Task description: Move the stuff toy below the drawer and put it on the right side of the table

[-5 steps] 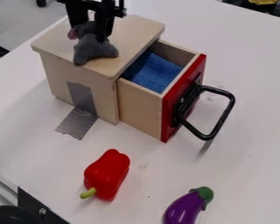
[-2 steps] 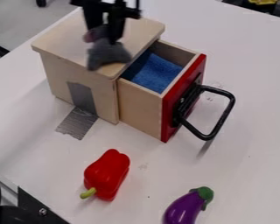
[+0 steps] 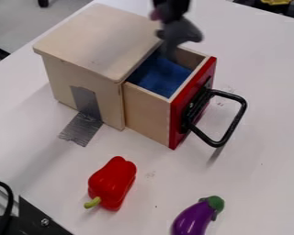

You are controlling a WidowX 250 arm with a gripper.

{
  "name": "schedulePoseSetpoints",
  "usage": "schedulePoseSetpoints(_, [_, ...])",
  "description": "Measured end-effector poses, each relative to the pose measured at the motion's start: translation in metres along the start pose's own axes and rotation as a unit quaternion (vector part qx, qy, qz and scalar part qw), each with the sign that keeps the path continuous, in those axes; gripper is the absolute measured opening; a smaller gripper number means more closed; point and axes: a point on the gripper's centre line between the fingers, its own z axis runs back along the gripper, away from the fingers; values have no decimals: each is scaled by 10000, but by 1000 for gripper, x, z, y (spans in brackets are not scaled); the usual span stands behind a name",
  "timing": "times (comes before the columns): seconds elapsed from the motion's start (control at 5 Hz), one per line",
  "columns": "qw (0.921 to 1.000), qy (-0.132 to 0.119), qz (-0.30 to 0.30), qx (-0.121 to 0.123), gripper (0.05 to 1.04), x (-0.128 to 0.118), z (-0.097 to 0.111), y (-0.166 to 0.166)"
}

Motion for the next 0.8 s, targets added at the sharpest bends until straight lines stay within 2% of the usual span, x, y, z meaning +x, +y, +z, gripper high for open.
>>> schedulePoseSetpoints(0.2, [9999, 42, -91, 43, 308, 29, -10, -34])
schedulePoseSetpoints(0.4, [9995, 101, -291, 64, 308, 51, -32, -76])
schedulePoseSetpoints(0.6, [9990, 51, -443, 48, 308, 63, -48, -103])
schedulePoseSetpoints(0.8, [9990, -141, -428, -23, 308, 72, -60, -114])
